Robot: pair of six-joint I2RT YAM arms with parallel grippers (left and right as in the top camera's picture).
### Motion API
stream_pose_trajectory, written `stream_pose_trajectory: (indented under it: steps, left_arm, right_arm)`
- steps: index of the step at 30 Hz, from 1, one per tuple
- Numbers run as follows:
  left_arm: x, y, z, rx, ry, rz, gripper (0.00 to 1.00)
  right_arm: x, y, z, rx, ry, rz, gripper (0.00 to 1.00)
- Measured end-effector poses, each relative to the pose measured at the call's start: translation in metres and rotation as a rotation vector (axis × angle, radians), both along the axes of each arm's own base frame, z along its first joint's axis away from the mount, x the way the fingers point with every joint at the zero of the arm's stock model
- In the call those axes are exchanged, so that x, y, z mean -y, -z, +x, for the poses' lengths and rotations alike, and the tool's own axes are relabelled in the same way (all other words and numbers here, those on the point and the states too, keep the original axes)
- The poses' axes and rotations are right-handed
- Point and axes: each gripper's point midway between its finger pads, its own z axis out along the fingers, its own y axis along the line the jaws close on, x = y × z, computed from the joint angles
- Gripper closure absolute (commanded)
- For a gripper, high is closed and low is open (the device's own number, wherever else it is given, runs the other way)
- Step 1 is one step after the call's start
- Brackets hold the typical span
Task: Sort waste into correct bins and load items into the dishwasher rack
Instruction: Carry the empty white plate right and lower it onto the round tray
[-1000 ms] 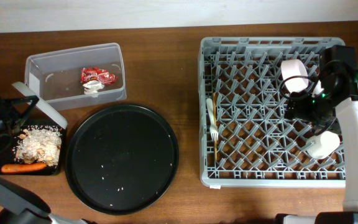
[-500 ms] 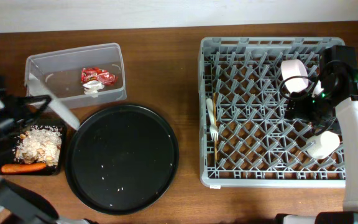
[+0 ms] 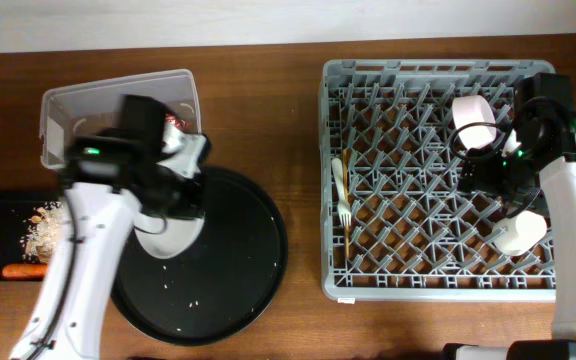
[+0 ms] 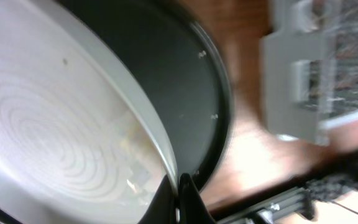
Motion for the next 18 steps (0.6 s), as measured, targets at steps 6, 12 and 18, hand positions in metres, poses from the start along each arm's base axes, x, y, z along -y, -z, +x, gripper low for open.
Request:
stream_pose_trajectory:
  steps: [6, 12, 18]
  left_arm:
    - [0.028, 0.052, -0.015, -0.034, -0.001, 0.121, 1.00]
    - [0.045, 0.109, -0.029, -0.029, -0.006, 0.173, 1.00]
    - [0.058, 0.137, -0.032, -0.018, 0.028, 0.215, 0.92]
  right_arm:
    - [0.000, 0.000, -0.002, -0.008, 0.001, -0.002, 0.08]
    - [0.001, 0.000, -0.003, -0.012, 0.002, -0.004, 0.07]
    - [0.001, 0.000, -0.003, -0.011, 0.000, -0.004, 0.07]
